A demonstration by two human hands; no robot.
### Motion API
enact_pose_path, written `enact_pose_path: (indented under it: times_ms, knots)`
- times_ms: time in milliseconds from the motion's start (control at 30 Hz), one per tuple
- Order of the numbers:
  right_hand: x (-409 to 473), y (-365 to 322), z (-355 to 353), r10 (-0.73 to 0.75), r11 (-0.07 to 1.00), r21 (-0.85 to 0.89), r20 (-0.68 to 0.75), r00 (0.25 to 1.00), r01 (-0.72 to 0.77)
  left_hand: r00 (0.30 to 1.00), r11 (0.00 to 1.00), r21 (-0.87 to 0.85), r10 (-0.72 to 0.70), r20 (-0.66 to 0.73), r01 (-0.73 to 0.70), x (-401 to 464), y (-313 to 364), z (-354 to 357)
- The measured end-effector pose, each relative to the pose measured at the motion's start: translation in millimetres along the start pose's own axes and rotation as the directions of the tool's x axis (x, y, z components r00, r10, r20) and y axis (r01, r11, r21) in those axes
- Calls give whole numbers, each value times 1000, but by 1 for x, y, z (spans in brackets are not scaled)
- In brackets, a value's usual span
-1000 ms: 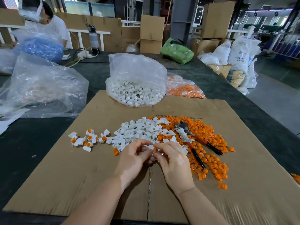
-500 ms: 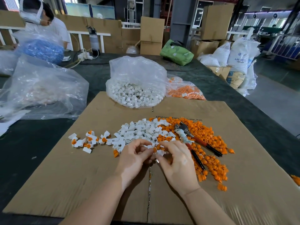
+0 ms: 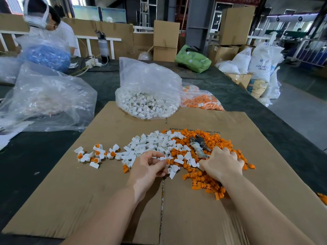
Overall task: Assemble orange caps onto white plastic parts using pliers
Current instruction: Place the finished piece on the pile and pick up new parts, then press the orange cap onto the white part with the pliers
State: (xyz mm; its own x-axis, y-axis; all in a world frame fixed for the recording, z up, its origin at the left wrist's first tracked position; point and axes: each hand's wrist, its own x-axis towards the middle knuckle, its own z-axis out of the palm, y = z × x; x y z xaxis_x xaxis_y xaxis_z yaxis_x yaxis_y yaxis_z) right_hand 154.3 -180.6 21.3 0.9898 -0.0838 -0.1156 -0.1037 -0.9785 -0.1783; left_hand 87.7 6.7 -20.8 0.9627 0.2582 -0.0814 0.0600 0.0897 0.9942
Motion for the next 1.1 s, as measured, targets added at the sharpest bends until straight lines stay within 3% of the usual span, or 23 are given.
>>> enact_pose_path:
  times_ms: [200, 333, 500, 633, 767, 900, 1100]
  knots:
    - [-4, -4, -2, -35, 999, -29, -144, 989, 31, 1000, 999, -20, -27, -17, 26, -1, 4, 1]
    - [-13, -7, -12, -173, 984, 14, -209, 963, 179, 997, 990, -113, -81, -8, 80, -1, 14, 1]
    - [-34, -19, -28, -405, 845, 395, 32, 914, 360, 991, 961, -251, -129, -41, 115, 10, 31, -1]
    - [-46, -28, -38, -493, 750, 596, 211, 844, 289, 988, 961, -254, -133, -74, 110, 17, 39, -4]
    - [-50, -31, -41, -490, 732, 651, 295, 820, 203, 985, 962, -246, -144, -99, 116, 20, 42, -6]
    - [-54, -33, -40, -455, 677, 735, 404, 793, 14, 977, 964, -233, -163, -135, 129, 20, 42, -6]
    - [-56, -32, -38, -461, 684, 730, 446, 767, -13, 964, 967, -211, -184, -191, 142, 21, 39, -5]
